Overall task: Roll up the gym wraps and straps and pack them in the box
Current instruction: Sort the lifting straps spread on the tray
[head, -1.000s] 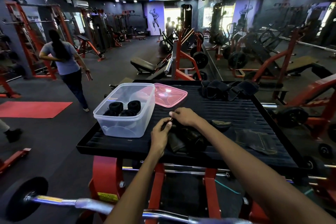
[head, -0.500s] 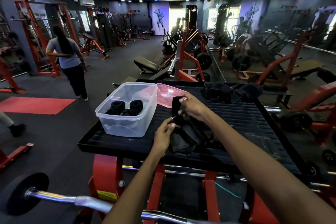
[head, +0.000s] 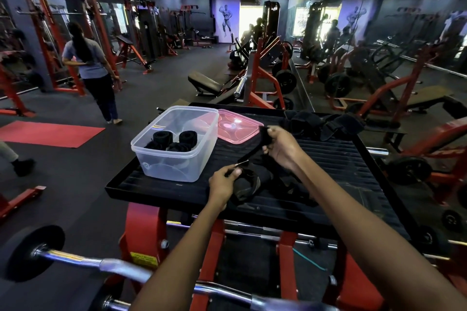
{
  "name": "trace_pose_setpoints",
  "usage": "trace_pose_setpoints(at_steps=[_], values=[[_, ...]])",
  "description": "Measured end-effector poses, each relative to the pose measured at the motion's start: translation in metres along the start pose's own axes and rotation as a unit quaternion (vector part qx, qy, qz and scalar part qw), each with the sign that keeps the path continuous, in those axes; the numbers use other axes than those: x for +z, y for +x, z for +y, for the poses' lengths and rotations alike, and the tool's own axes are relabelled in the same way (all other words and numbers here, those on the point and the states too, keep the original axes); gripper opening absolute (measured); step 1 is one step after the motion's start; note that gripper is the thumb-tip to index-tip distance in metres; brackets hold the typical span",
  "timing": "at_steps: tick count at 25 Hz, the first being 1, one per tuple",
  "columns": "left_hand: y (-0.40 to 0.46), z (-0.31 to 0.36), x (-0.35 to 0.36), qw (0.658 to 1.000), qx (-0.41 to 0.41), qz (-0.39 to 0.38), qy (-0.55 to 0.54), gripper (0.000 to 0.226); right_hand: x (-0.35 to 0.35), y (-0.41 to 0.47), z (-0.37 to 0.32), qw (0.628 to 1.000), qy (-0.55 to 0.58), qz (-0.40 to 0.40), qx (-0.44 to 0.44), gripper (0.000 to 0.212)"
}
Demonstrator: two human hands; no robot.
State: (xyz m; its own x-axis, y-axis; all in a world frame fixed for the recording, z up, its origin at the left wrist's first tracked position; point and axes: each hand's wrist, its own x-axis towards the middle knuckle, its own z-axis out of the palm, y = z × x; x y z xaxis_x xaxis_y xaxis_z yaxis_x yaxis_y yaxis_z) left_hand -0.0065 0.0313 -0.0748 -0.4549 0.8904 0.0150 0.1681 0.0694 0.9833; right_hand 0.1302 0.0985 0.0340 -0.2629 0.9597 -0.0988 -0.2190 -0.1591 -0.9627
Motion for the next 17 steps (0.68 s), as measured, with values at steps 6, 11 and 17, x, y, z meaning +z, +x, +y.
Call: trace_pose_setpoints(at_steps=[6,11,17], values=[[-0.004,0.006,-0.001,1.000,-0.013,-0.027,0.005,0.039,-0.022,-0.011,0.006,0.989,-0.016,0.014,0.145,0.030],[-0.006,0.006,-0.002,0.999,0.020,-0.020,0.023,0.043,-0.025,-0.025,0.017,0.974,-0.121,-0.052,0.183,0.024],[-0.009,0.008,-0.004,0.995,0.024,-0.090,-0.027,0.029,-0.028,-0.032,0.028,0.972,-0.062,0.002,0.227,0.017]])
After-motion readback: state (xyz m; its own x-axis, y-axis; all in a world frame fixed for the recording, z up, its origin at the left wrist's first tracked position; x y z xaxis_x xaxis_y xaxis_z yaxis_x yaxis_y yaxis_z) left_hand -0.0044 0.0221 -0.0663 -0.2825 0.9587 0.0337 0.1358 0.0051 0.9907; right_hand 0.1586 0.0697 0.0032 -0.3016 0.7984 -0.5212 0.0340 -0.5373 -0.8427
